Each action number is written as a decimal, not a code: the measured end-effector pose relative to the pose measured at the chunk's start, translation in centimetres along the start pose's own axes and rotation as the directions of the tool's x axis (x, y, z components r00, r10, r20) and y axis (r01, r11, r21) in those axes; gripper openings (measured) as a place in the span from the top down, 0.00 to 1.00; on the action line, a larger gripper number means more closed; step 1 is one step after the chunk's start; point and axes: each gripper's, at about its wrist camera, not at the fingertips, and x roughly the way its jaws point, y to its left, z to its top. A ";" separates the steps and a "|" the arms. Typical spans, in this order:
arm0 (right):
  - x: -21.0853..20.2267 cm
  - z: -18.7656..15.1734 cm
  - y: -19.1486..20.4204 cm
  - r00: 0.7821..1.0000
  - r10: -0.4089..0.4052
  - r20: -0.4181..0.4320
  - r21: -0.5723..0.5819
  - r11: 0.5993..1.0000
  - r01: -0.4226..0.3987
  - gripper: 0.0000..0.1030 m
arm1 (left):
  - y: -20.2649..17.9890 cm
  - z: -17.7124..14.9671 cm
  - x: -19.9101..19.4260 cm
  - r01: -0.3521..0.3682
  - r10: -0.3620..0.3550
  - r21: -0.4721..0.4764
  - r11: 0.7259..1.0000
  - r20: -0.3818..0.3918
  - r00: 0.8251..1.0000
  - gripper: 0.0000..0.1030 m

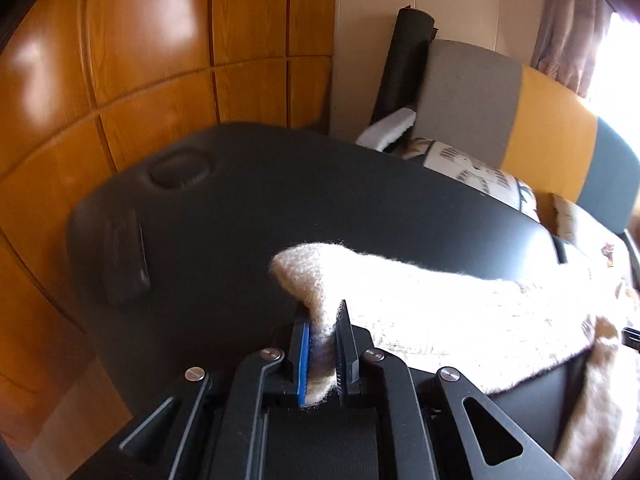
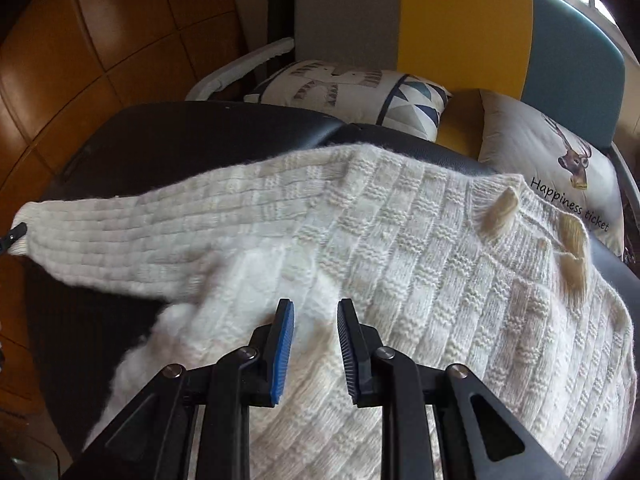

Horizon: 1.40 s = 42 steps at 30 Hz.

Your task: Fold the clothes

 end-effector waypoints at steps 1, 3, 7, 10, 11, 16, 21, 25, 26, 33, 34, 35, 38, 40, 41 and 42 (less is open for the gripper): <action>0.9 0.1 -0.3 1.000 0.000 -0.015 0.012 1.000 0.000 0.78 | 0.1 0.5 1.0 -0.026 0.026 0.014 1.000 -0.005 1.000 0.90; 1.7 -0.1 -0.5 1.000 0.003 0.015 0.012 1.000 -0.003 0.78 | 0.3 1.4 3.1 -0.070 0.071 0.039 0.997 -0.026 0.997 0.90; 2.1 -0.4 -0.4 0.999 -0.001 0.050 0.000 1.000 0.001 0.78 | -1.5 3.1 7.5 -0.145 0.153 0.116 0.983 -0.066 0.986 0.90; 2.2 -0.6 -0.4 0.998 0.000 0.065 -0.025 1.000 0.001 0.78 | -3.5 3.6 10.3 -0.197 0.218 0.207 0.958 -0.085 0.972 0.90; 2.3 -0.5 -0.4 0.998 0.006 0.067 -0.031 0.999 -0.004 0.78 | -4.0 3.7 11.2 -0.217 0.245 0.239 0.946 -0.094 0.965 0.89; 1.1 -0.6 -1.5 0.997 0.067 0.050 -0.028 0.997 -0.065 0.78 | -2.7 5.2 12.9 -0.172 0.209 0.176 0.969 -0.222 0.952 0.76; -4.2 -3.4 -3.0 0.983 0.140 0.122 0.037 0.989 -0.145 0.78 | -1.2 5.3 6.9 -0.019 0.028 0.051 0.998 -0.175 0.984 0.62; -7.1 -7.1 -4.4 0.984 0.117 0.133 0.070 0.989 -0.127 0.78 | -5.7 3.3 1.5 0.340 -0.326 0.059 0.939 -0.169 0.930 0.56; -7.7 -8.0 -4.7 0.987 0.096 0.130 0.073 0.992 -0.106 0.78 | -7.6 2.6 0.6 0.419 -0.401 0.074 0.905 -0.184 0.897 0.53; -9.7 -12.3 -8.7 0.992 0.020 0.121 0.146 0.989 -0.037 0.78 | -23.9 -2.5 -0.9 0.649 -0.549 0.215 0.730 -0.381 0.744 0.53; -9.7 -12.8 -9.3 0.993 0.020 0.116 0.159 0.987 -0.039 0.78 | -25.8 -3.1 -1.0 0.660 -0.548 0.229 0.716 -0.402 0.733 0.53; -9.6 -13.2 -9.8 0.994 0.015 0.112 0.165 0.986 -0.033 0.78 | -26.6 -3.3 -0.7 0.660 -0.547 0.223 0.717 -0.407 0.732 0.53; -8.8 -14.1 -10.7 0.995 -0.011 0.096 0.175 0.985 -0.006 0.78 | -27.9 -3.7 -0.1 0.663 -0.549 0.203 0.721 -0.416 0.725 0.64; -7.9 -14.6 -11.2 0.996 -0.051 0.067 0.175 0.984 0.039 0.78 | -28.4 -4.1 0.3 0.659 -0.545 0.198 0.726 -0.419 0.726 0.90; -7.6 -14.9 -11.5 0.996 -0.074 0.053 0.164 0.984 0.064 0.78 | -28.7 -4.4 0.5 0.653 -0.539 0.199 0.731 -0.419 0.731 0.92; -7.6 -15.1 -11.6 0.995 -0.071 0.065 0.152 0.987 0.061 0.80 | -28.9 -4.7 0.8 0.647 -0.532 0.200 0.736 -0.420 0.735 0.93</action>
